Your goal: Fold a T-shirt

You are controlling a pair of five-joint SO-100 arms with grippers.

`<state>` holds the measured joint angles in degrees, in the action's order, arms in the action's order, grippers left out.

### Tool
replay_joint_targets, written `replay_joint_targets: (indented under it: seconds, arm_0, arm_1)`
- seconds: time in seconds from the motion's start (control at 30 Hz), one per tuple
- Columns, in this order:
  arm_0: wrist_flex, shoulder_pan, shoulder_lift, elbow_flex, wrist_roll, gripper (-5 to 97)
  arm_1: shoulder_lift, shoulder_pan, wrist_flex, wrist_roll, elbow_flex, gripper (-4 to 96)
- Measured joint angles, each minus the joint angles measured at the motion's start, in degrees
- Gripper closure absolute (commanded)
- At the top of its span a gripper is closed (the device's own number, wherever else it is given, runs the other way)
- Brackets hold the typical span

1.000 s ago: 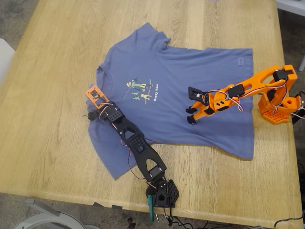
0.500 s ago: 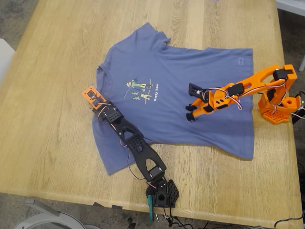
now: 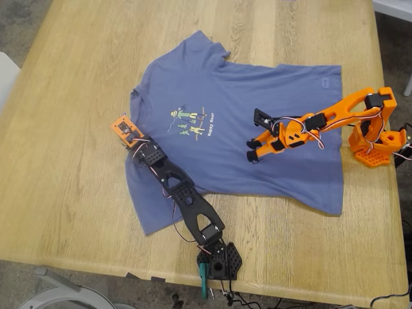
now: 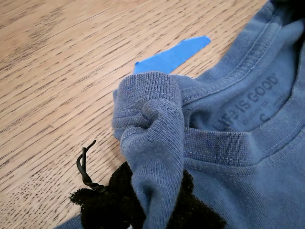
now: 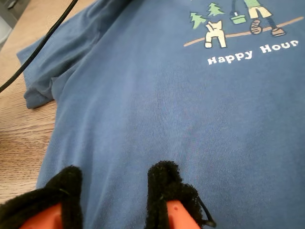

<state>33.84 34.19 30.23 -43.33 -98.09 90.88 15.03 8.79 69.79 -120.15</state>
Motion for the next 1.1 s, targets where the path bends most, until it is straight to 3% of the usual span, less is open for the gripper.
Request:
replay_joint_targets:
  seconds: [0.63,1.1]
  arm_0:
    - [-0.97,-0.18,-0.44,0.00,0.00,92]
    - [-0.97,-0.35,-0.53,0.18,0.00,92]
  arm_1:
    - [-13.89,-2.20,3.34,-1.14,10.20,64.3]
    - [-17.14,-0.97,7.21,-6.94,6.77,65.0]
